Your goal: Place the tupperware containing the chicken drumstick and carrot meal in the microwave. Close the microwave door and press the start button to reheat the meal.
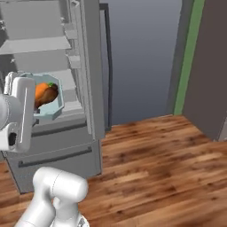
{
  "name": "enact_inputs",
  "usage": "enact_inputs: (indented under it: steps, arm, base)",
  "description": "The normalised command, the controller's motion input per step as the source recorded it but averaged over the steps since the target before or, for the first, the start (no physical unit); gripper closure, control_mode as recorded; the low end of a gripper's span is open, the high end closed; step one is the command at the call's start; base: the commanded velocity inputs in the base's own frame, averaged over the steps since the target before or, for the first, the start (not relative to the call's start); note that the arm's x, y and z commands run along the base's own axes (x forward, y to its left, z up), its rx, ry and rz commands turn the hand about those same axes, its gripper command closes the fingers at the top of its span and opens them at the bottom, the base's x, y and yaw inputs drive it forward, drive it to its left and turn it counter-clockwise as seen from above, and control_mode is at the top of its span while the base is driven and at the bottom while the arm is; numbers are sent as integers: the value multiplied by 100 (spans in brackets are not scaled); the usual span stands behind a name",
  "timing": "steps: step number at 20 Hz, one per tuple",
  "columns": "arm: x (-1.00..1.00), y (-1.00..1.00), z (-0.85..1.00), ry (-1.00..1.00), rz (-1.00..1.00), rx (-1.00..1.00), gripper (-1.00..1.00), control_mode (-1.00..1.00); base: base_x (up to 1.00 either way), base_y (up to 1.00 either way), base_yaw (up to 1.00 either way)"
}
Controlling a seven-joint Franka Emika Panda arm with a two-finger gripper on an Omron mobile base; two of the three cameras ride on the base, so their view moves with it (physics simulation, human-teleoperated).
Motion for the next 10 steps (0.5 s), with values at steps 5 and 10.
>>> enact_inputs:
  steps: [5,10]
  arm:
    - [0,0,0,0,0,0,100,100]
    - [0,0,0,0,0,0,100,100]
  base:
    - [-14,-16,-58]
    - [0,-31,-56]
